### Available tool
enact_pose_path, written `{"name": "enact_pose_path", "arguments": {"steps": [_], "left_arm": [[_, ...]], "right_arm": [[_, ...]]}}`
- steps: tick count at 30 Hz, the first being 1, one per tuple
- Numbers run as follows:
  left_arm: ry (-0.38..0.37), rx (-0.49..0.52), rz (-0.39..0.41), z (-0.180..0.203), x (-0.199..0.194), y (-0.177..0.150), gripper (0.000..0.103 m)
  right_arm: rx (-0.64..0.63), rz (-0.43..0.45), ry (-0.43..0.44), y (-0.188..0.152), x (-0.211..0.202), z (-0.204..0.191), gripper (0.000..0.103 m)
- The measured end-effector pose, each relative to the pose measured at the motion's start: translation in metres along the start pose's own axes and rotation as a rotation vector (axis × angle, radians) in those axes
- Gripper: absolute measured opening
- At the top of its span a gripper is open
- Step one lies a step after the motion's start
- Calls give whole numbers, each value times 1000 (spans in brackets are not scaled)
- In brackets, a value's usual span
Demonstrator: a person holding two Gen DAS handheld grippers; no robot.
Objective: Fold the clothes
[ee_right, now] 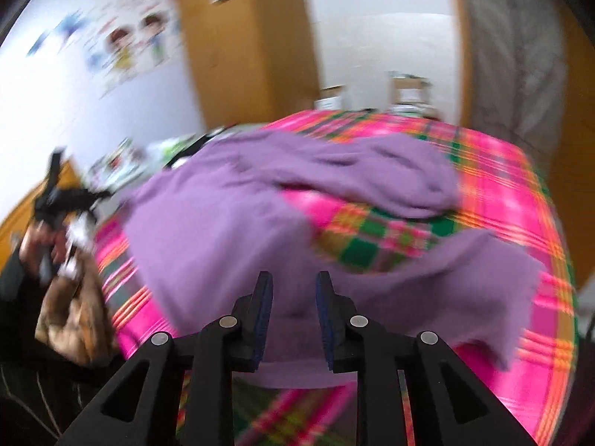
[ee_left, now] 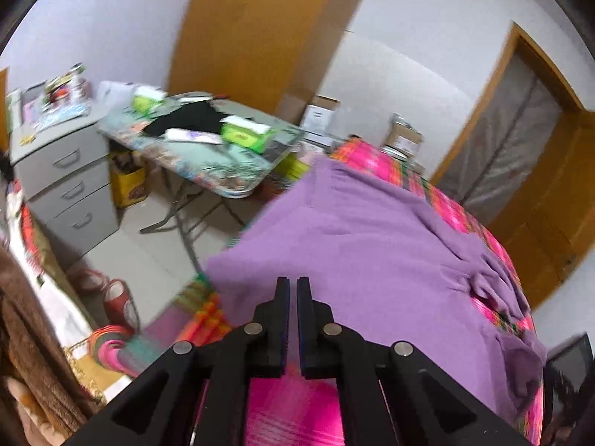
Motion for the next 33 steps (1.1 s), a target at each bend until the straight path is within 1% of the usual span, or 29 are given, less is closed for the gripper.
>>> {"name": "enact_pose_path", "arguments": {"steps": [3,5,6,8,11,14,16,17,18,19,22,25,26,29,32,33], "left_arm": [[-68,65,-29,34,7,-4,2],[-123,109,-63,58,15,-9,2],[-150,130,-83,70,20,-13,2],[-196,168,-124,91,30,-21,2],[-258,228,-188,126,45,-37,2],[-298,271,-234,151,55,-54,2],[-313,291,-255,161,58,-63,2],[-320,301,-266,166,59,-67,2],[-328,311,-277,172,61,-72,2],[-333,318,-286,176,63,-75,2],[-335,324,-305,180,67,-82,2],[-335,323,-316,180,71,-85,2],[-335,322,-316,179,71,-86,2],[-335,324,-316,179,70,-86,2],[-337,325,-315,178,70,-87,3],[-339,323,-314,177,69,-87,3]], "right_arm": [[100,13,-115,1,-11,35,26],[172,18,-182,-3,-19,59,26],[214,25,-197,-5,-23,69,26],[326,37,-190,-10,-29,93,26],[449,46,-139,-15,-28,115,26],[517,27,-97,-15,-17,131,26],[541,14,-89,-13,-8,137,27],[540,16,-74,-9,-4,140,25],[530,17,-68,-7,-3,139,11],[519,18,-65,-5,-2,137,2],[462,27,-29,-1,-8,118,2],[383,35,26,3,-19,86,2],[346,32,57,3,-23,69,2],[234,-21,151,2,-18,24,2],[112,-138,253,-8,0,-24,5],[83,-165,260,-13,3,-32,6]]}}
Point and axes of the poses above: each gripper's, at about its wrist camera, not at the fingertips, and x roughly the way its jaws point, z to its right, y to its top, the point moved 2 cm from there along x, roughly the way its jaws point, and after that the axes turned 2 degrees about x, right-handed, at the moved point
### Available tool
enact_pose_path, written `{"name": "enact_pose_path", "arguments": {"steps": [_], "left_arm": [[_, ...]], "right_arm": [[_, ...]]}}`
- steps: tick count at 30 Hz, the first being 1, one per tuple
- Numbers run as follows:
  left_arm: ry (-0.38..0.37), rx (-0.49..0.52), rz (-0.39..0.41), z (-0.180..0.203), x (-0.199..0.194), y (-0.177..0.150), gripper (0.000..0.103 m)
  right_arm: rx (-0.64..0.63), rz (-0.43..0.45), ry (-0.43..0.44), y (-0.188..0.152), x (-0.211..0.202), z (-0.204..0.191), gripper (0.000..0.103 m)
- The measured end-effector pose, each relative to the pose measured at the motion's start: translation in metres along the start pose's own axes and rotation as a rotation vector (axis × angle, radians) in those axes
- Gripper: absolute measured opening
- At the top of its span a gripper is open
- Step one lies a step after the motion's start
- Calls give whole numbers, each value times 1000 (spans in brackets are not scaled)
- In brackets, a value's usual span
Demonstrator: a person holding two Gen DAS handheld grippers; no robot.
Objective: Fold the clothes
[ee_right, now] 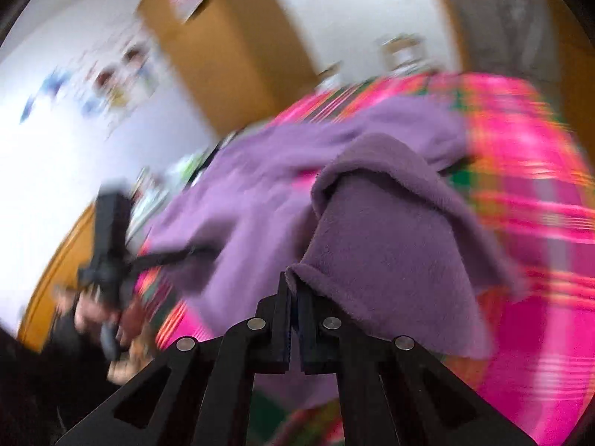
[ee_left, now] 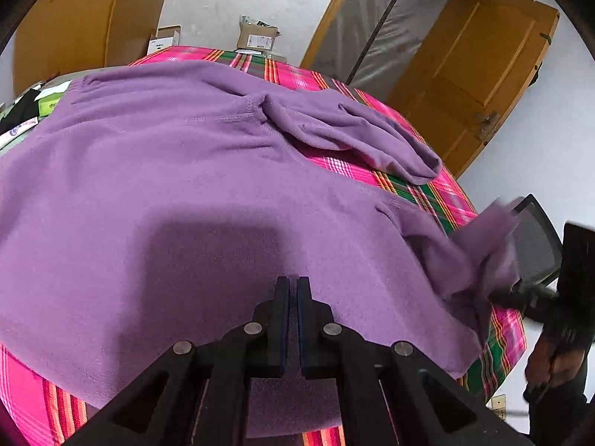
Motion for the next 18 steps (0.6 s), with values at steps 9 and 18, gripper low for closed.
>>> {"name": "enact_pose_path", "arguments": {"steps": [9,18], "left_arm": [[-11,-6,30,-1,1,-2,4],[-5,-12,44,1,2,-2,4]], "right_arm": [[25,54,-22,-18,-36,18,27],[656,182,188,-37,-34,110,30]]}}
Point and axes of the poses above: each gripper's, at about its wrist camera, not at the fingertips, and x roughly the way its jaws point, z to its right, y to its top, the point moved 2 cm from there along x, roughly the way its jaws point, and after that the axes turned 2 degrees about x, right-handed, at the moved point
